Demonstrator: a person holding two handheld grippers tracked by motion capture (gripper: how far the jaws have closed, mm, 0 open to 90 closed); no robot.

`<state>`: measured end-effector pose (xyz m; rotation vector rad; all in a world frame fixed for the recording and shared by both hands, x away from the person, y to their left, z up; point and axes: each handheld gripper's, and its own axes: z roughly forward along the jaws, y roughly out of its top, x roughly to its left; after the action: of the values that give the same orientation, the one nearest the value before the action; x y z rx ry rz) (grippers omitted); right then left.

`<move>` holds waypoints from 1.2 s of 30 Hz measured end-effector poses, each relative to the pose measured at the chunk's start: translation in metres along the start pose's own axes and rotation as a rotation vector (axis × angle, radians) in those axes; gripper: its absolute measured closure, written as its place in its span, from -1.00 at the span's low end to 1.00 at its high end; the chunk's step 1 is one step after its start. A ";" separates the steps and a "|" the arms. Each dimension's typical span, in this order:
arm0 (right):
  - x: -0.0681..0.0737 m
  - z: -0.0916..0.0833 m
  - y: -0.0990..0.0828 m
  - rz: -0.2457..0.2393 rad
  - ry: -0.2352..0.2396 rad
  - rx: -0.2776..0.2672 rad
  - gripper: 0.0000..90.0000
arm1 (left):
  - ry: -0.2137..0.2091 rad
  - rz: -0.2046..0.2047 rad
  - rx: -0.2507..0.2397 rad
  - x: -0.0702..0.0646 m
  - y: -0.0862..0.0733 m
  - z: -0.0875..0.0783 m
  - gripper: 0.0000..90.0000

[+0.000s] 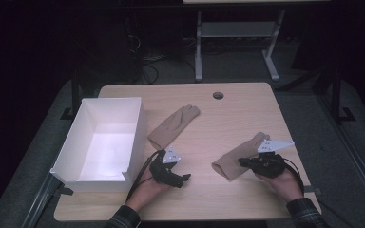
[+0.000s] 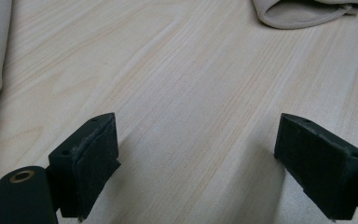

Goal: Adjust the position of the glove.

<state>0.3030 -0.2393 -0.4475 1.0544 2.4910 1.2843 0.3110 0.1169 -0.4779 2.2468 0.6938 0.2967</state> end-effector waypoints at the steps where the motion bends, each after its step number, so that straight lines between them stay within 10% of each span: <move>1: 0.001 0.002 0.001 -0.007 0.004 -0.001 1.00 | 0.000 0.000 0.000 0.000 0.000 0.000 -0.71; 36: 0.009 0.067 0.023 -0.068 0.009 0.112 1.00 | 0.001 -0.001 0.005 0.000 0.000 0.000 -0.71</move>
<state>0.3367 -0.1806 -0.4703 0.9787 2.6081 1.1460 0.3104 0.1173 -0.4779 2.2511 0.6966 0.2954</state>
